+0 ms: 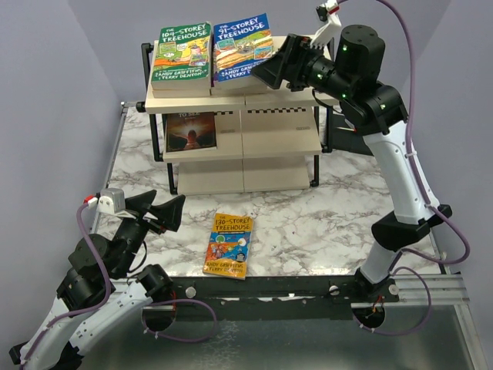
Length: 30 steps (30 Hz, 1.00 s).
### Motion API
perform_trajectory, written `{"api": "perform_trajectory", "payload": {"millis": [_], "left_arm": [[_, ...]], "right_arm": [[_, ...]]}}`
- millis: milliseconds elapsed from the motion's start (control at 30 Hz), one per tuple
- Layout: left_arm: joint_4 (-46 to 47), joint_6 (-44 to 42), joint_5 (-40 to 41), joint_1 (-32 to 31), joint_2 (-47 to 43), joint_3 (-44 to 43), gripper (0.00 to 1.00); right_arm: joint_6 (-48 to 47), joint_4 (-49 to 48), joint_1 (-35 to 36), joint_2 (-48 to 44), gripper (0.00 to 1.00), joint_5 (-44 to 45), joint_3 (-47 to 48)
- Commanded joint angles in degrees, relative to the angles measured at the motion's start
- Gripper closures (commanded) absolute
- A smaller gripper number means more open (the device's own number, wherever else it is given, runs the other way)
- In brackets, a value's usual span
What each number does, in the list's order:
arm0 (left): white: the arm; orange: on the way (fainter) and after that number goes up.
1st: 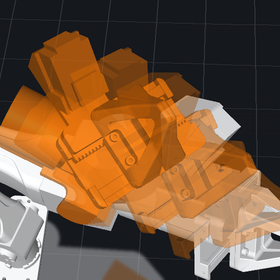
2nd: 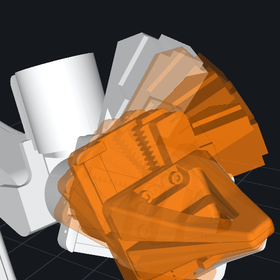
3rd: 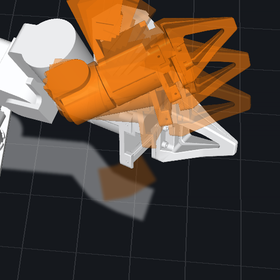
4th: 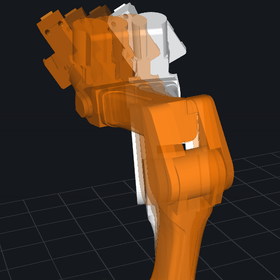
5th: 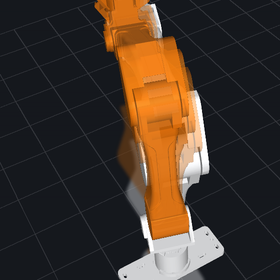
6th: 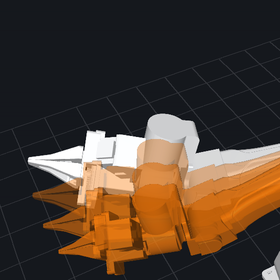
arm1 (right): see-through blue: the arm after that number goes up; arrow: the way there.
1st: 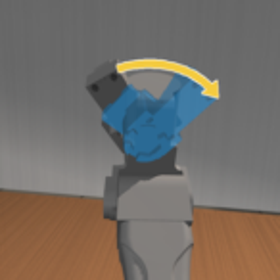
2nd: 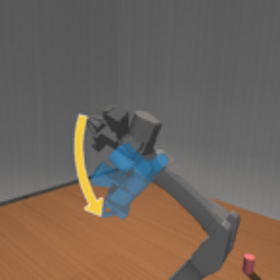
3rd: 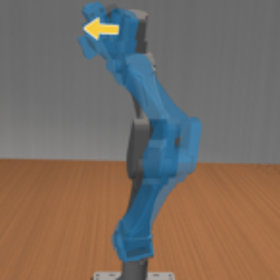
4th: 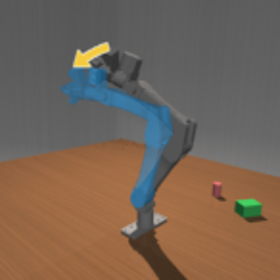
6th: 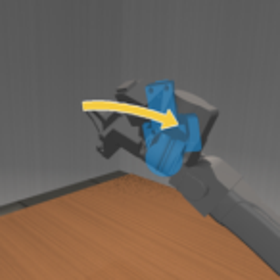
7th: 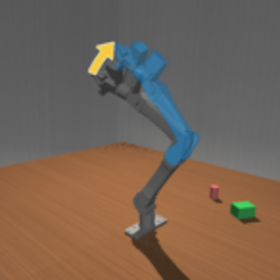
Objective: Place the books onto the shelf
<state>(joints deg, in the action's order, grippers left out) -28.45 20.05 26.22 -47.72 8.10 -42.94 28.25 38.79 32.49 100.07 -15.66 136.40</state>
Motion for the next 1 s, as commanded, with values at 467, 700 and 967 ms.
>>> {"api": "perform_trajectory", "payload": {"millis": [467, 700, 967], "left_arm": [[-0.4, -0.9, -0.8, 0.1, 0.7, 0.1, 0.01], [-0.4, -1.0, -1.0, 0.2, 0.8, 0.1, 0.01], [-0.4, -1.0, -1.0, 0.2, 0.4, 0.2, 0.01]], "right_arm": [[-16.1, -9.1, 0.6, -11.8, 0.05, 4.6, -14.7], [-21.1, -13.2, 0.5, -13.8, 0.03, 0.5, -18.9], [-23.6, -16.9, 0.6, -13.6, 0.08, -1.2, -22.0]]}}
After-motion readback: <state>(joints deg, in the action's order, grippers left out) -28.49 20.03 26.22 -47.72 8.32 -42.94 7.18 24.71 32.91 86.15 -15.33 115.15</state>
